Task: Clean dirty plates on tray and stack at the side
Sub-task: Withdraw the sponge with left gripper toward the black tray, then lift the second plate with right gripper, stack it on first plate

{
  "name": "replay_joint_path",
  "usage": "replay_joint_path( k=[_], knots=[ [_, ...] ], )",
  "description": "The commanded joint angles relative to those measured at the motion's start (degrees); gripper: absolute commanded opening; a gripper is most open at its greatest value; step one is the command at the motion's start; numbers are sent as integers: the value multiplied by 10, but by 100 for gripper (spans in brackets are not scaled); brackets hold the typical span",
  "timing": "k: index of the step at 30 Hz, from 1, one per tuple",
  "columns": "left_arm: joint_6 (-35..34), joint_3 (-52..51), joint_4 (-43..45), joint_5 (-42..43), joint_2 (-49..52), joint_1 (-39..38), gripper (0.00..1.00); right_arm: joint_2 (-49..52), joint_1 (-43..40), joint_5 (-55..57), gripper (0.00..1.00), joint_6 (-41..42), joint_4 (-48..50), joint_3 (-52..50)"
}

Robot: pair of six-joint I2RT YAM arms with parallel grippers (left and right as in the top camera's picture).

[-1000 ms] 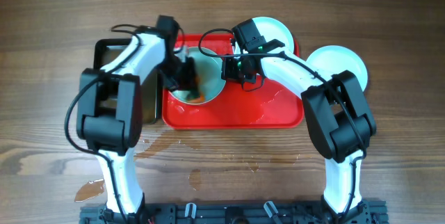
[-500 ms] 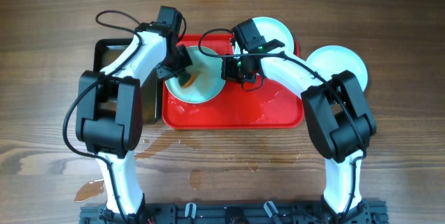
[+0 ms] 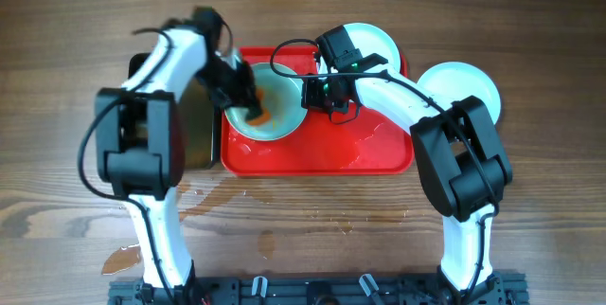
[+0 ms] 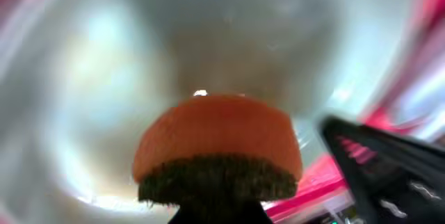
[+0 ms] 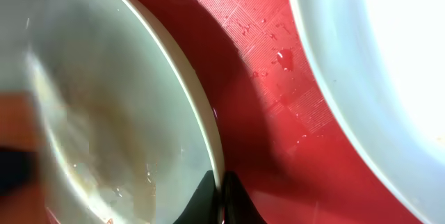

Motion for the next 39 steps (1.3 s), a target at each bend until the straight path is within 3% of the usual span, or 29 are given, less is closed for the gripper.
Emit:
replay_joint_path(
  k=[1, 5, 9, 12, 15, 19, 22, 25, 29, 39],
  knots=[
    [62, 87, -47, 51, -29, 23, 4, 16, 1, -14, 4, -6, 6, 0],
    [58, 99, -56, -20, -121, 31, 4, 16, 2, -11, 8, -6, 8, 0],
    [9, 99, -70, -231, -187, 36, 4, 16, 18, 12, 25, -4, 17, 0],
    [-4, 97, -71, -251, -181, 36, 4, 16, 42, 22, 24, 0, 16, -2],
    [-16, 76, -62, -254, -169, 37, 4, 16, 56, 27, 4, 0, 7, -2],
    [-16, 55, -58, -254, -169, 36, 4, -2, 32, -10, 4, -4, -19, -1],
    [-18, 55, -60, -253, -169, 36, 4, -72, 7, 14, 4, -33, -64, -1],
    [-21, 55, -60, -248, -168, 36, 4, -165, 4, 106, 4, -49, -104, -1],
    [-23, 55, -60, -232, -168, 30, 4, -257, 13, 322, 4, -62, -184, -1],
    [-36, 55, -32, -232, -168, 20, 4, -269, 175, 720, 4, -75, -299, -2]
  ],
)
